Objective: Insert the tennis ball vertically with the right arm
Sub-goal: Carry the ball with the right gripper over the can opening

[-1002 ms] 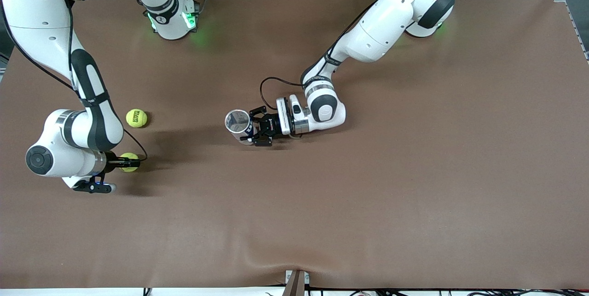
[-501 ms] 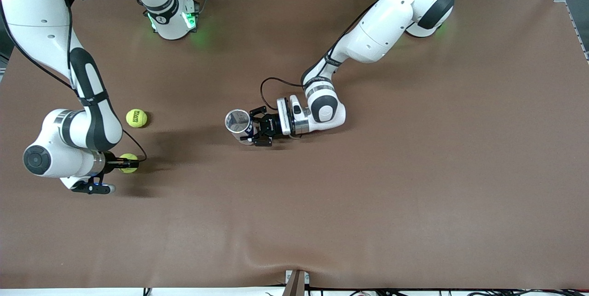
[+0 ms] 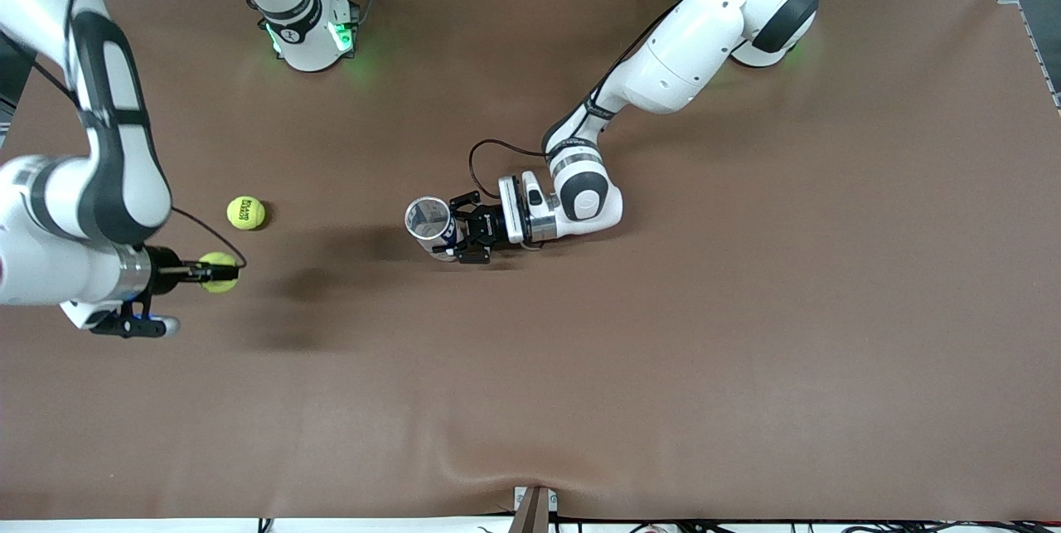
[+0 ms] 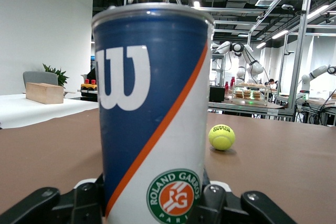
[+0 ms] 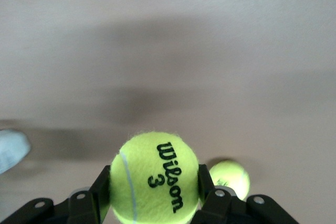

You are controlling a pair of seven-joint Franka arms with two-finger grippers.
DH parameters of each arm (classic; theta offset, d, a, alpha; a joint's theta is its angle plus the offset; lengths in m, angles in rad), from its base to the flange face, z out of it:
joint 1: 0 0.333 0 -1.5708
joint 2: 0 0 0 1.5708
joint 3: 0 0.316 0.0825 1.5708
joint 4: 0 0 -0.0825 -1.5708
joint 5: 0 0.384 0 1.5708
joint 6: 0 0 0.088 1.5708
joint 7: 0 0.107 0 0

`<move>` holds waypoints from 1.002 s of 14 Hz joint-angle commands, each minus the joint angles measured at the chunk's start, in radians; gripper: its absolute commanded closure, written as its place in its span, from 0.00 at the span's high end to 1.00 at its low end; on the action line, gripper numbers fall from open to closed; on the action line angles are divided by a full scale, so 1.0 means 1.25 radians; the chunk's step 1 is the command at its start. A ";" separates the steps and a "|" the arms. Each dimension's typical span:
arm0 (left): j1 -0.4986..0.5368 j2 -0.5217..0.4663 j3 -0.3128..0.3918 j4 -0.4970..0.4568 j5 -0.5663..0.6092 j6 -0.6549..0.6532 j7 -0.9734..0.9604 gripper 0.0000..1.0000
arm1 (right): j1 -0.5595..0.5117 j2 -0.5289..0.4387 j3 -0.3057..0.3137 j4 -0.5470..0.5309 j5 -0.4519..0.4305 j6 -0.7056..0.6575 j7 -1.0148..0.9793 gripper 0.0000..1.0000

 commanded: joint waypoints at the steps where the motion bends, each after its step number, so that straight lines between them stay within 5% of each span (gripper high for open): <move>1: -0.008 0.023 0.003 0.015 -0.031 -0.003 0.070 0.60 | 0.083 -0.076 0.001 -0.025 0.018 -0.050 0.146 0.53; 8: -0.009 0.023 0.003 0.014 -0.031 -0.003 0.071 0.60 | 0.357 -0.103 -0.001 -0.024 0.010 -0.020 0.624 0.54; 14: -0.009 0.027 0.003 0.013 -0.031 -0.003 0.092 0.60 | 0.422 -0.078 -0.002 -0.024 -0.012 0.033 0.710 0.53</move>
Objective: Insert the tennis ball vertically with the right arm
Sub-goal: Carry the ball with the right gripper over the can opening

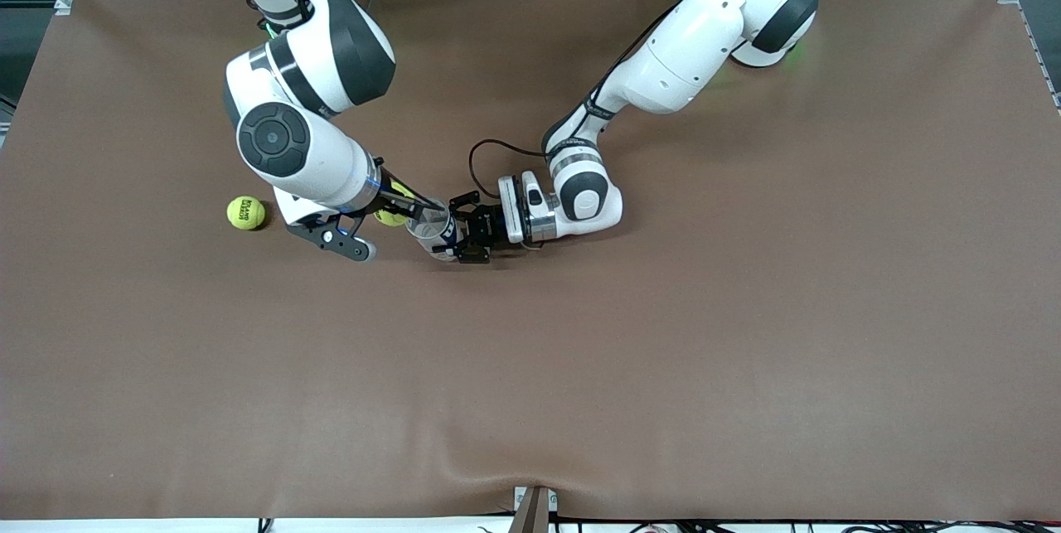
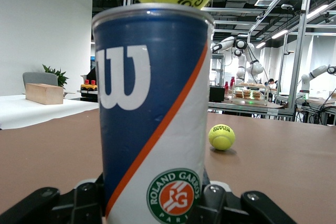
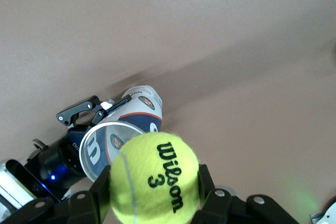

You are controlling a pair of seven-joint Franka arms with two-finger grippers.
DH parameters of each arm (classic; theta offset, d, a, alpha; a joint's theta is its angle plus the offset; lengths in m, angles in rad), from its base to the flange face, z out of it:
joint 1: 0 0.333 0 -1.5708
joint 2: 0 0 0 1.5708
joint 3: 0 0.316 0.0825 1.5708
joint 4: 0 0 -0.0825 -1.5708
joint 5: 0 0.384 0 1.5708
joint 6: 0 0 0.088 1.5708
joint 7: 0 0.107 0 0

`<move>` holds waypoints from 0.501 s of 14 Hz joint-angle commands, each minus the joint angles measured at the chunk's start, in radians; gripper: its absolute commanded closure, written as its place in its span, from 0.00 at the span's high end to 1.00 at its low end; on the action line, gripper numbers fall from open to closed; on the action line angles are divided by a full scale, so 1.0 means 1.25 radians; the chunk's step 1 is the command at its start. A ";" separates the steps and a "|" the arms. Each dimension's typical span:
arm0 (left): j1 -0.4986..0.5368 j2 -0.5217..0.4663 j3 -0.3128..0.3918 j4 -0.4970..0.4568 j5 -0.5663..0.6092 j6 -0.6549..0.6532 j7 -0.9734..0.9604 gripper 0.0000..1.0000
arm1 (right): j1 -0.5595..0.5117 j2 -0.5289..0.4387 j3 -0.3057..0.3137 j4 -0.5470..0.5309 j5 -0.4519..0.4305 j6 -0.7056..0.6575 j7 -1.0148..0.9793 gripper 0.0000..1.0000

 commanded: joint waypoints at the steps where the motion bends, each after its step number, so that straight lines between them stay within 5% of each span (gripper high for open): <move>1: -0.010 0.027 0.003 0.012 -0.031 -0.002 0.087 0.60 | 0.030 0.009 -0.010 -0.002 -0.015 0.030 0.055 0.54; 7: -0.010 0.027 0.003 0.012 -0.031 -0.002 0.092 0.60 | 0.056 0.034 -0.009 -0.002 -0.030 0.059 0.082 0.56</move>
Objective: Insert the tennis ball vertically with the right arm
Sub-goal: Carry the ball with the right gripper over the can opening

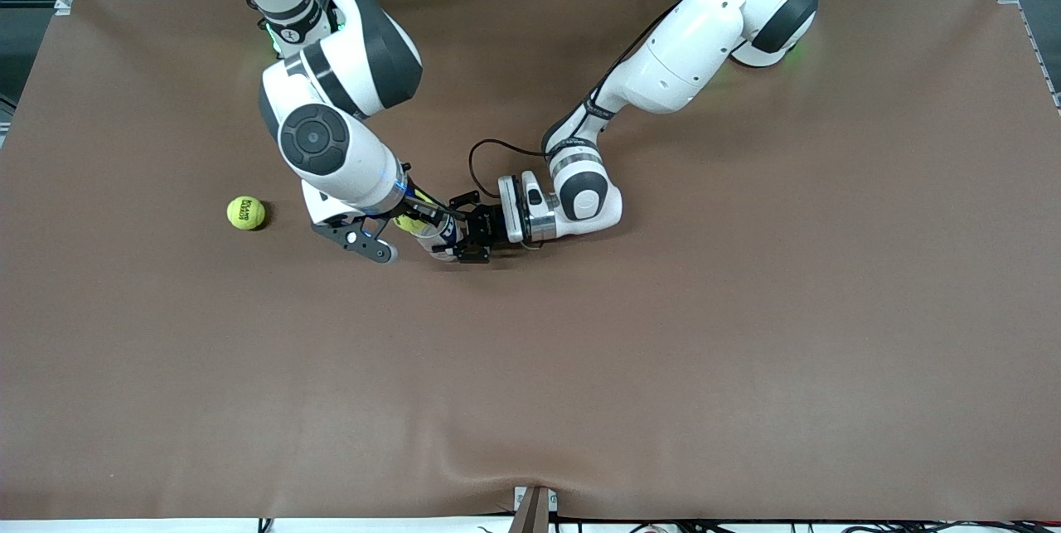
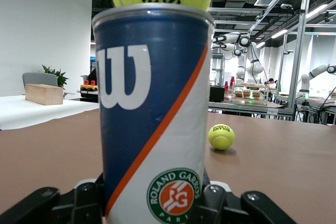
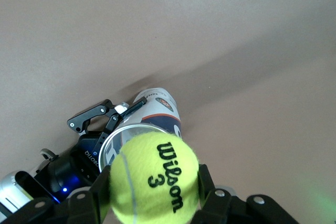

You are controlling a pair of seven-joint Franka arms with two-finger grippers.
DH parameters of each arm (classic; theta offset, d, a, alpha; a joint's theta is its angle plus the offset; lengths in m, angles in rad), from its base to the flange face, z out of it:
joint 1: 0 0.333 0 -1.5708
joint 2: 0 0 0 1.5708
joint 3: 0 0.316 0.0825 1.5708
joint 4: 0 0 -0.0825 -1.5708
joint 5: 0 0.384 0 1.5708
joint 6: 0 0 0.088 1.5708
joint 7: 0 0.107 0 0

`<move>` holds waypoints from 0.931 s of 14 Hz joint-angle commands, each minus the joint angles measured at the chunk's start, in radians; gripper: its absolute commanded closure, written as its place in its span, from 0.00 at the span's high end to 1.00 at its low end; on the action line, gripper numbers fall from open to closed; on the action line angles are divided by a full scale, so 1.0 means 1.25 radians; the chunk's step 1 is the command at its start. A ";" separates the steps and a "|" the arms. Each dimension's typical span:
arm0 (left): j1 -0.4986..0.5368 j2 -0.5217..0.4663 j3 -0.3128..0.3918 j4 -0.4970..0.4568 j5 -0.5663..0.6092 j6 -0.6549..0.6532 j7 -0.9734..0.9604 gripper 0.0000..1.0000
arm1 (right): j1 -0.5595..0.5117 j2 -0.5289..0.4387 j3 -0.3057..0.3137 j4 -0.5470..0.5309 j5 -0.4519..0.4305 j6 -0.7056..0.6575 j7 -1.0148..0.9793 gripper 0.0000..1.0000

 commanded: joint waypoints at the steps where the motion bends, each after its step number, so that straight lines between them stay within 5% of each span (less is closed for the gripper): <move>1: -0.009 0.027 0.003 0.012 -0.032 -0.002 0.093 0.60 | 0.018 0.007 -0.008 0.002 -0.016 0.007 0.025 0.68; 2: -0.009 0.027 0.003 0.012 -0.032 -0.002 0.093 0.60 | 0.021 0.010 -0.008 0.002 -0.016 0.007 0.026 0.90; 3: -0.009 0.027 0.003 0.012 -0.032 -0.002 0.093 0.60 | 0.023 0.012 -0.008 0.002 -0.016 0.007 0.026 1.00; 13: -0.014 0.028 0.003 0.012 -0.042 -0.002 0.094 0.60 | -0.028 -0.007 -0.014 0.008 -0.017 -0.009 0.004 1.00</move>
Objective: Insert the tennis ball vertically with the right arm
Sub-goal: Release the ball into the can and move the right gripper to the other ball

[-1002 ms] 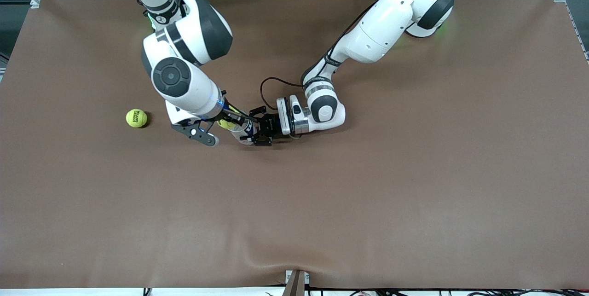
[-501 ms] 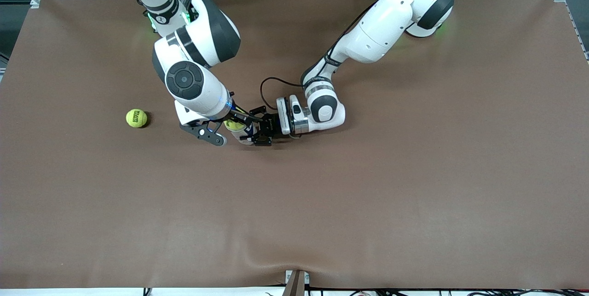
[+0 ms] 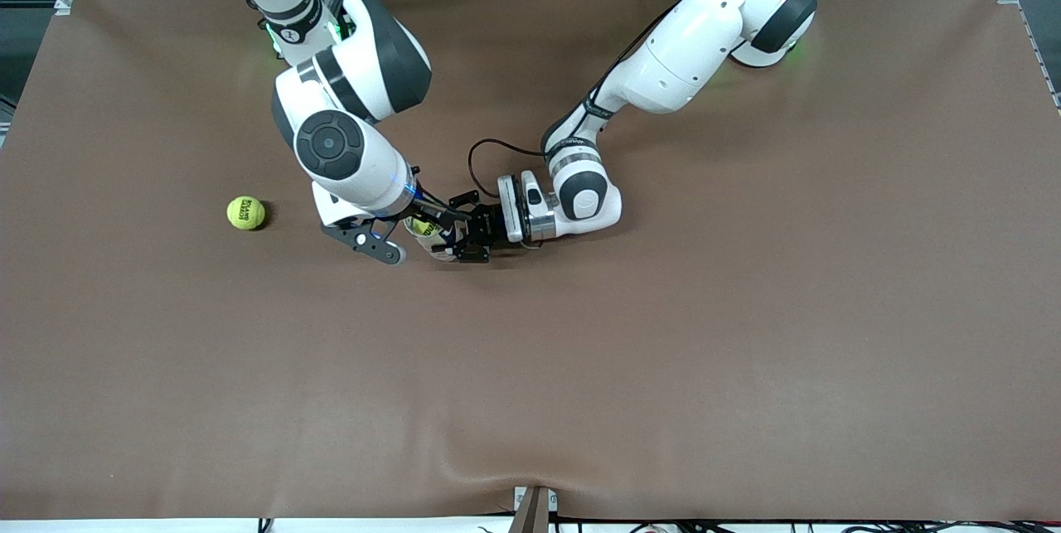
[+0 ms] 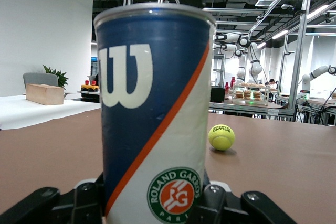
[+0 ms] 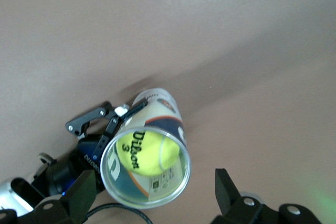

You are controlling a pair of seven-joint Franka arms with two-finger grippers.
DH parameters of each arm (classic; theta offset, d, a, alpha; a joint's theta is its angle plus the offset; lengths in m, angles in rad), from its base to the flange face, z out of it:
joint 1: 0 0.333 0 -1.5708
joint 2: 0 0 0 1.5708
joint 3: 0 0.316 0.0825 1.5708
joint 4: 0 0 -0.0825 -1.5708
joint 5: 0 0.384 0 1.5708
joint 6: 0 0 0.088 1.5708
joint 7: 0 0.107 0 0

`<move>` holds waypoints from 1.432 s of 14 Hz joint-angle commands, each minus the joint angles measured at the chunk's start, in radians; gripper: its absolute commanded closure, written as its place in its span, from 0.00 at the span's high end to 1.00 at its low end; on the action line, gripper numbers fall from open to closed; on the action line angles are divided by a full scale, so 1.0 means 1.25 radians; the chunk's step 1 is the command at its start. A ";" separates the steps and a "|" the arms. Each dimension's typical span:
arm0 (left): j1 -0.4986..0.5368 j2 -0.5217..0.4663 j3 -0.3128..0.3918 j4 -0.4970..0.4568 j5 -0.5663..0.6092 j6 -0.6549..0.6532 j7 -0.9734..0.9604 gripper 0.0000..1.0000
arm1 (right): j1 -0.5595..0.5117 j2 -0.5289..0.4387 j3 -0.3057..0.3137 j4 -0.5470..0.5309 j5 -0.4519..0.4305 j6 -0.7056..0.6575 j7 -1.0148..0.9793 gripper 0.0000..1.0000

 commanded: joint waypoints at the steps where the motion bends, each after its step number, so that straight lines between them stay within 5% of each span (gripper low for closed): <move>1: -0.012 0.027 0.003 0.012 -0.037 -0.001 0.092 0.60 | -0.059 -0.027 -0.001 0.002 -0.013 -0.028 -0.038 1.00; 8: -0.018 0.027 0.003 0.010 -0.064 -0.001 0.111 0.62 | -0.238 -0.063 -0.001 -0.088 -0.091 -0.050 -0.344 1.00; 15: -0.018 0.027 0.003 0.009 -0.068 -0.001 0.113 0.66 | -0.452 -0.075 -0.001 -0.334 -0.128 0.230 -0.690 1.00; 20: -0.018 0.027 0.003 0.009 -0.068 -0.001 0.113 0.66 | -0.494 -0.090 -0.001 -0.449 -0.129 0.266 -0.762 1.00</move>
